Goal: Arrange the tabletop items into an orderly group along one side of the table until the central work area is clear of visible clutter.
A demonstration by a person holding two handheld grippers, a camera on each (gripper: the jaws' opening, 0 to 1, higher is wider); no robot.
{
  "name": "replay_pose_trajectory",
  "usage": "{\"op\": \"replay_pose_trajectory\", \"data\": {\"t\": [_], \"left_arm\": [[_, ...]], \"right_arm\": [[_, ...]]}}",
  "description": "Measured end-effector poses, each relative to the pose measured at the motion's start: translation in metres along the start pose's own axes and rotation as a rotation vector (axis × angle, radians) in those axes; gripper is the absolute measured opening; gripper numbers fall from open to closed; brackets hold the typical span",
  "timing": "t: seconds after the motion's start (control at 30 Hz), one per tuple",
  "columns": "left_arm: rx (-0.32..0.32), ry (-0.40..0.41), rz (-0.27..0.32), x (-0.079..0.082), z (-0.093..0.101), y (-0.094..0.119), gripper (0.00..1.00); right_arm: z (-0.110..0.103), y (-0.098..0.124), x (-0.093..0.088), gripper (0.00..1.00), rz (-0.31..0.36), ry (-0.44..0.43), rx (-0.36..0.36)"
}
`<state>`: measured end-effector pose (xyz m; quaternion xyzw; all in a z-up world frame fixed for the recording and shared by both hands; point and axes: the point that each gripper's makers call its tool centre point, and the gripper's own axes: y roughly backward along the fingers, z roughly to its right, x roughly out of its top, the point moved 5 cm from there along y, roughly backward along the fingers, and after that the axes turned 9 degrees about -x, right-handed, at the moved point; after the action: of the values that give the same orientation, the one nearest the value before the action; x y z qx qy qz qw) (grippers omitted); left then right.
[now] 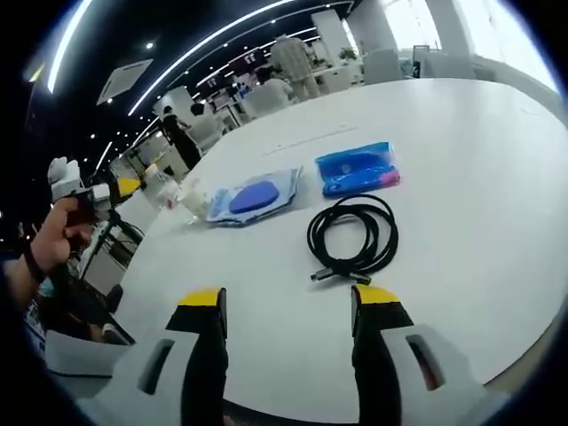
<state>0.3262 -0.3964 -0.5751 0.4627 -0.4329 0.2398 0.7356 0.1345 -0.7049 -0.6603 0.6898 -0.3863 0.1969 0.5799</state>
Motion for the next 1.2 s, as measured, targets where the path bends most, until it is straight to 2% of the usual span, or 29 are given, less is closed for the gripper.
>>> {"op": "replay_pose_trajectory", "data": {"t": [0.23,0.57,0.8,1.0,1.2], "left_arm": [[-0.043,0.027,-0.046,-0.031,0.012,0.016,0.48],[-0.092,0.021,-0.13,-0.079,0.027,0.037,0.5],[-0.093,0.031,-0.128,-0.088,0.028,0.039,0.49],[-0.096,0.038,-0.139,-0.097,0.031,0.04,0.48],[-0.087,0.016,-0.13,-0.094,0.029,0.039,0.46]], "right_arm": [[-0.002,0.0,0.0,0.56,0.0,0.013,0.006],[-0.003,0.0,0.0,0.55,-0.001,0.029,-0.002],[0.0,-0.002,0.0,0.55,-0.012,0.051,-0.007],[0.005,-0.002,0.001,0.55,-0.015,0.033,-0.014],[0.009,-0.006,0.009,0.55,-0.017,0.053,-0.02]]}}
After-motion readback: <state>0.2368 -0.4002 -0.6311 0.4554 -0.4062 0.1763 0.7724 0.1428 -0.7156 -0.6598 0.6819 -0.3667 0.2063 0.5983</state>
